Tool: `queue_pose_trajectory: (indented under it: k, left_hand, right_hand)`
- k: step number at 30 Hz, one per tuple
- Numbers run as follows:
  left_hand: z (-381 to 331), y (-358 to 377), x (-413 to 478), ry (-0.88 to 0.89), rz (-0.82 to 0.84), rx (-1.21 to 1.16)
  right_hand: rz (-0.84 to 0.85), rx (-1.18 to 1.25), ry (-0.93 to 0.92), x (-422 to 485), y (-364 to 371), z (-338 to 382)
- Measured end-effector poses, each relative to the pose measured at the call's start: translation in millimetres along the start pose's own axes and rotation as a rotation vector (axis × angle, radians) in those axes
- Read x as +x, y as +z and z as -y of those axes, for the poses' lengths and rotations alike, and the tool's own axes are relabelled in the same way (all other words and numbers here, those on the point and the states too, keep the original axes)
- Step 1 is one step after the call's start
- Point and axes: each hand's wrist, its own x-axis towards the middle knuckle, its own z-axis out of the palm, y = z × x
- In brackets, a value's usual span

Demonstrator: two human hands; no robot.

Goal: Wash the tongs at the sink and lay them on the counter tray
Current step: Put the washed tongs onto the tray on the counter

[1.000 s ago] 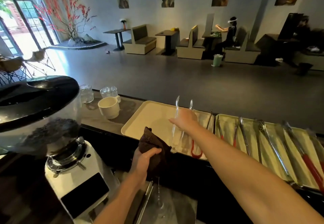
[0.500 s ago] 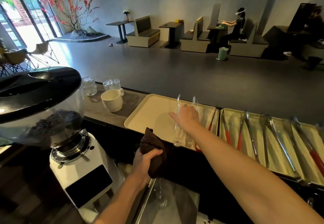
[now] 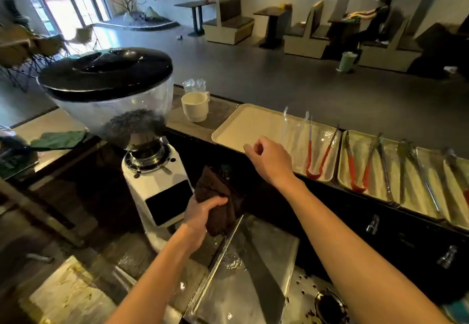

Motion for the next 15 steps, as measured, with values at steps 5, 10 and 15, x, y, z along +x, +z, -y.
queue_pose_trajectory:
  k: [5,10,15]
  left_hand:
    - [5.9,-63.2,-34.6,0.024,-0.046,0.027]
    - [12.6,-138.5,-78.2,0.016,-0.119,0.0]
    - [22.3,-215.5,-119.9,0.035,-0.251,-0.082]
  right_hand:
    - [0.095,0.215,-0.087,-62.4,39.2,48.0]
    - [0.233,0.365,-0.163,-115.1,96.5,100.6]
    - [0.375,0.355,-0.259,-164.4,151.2,158.1]
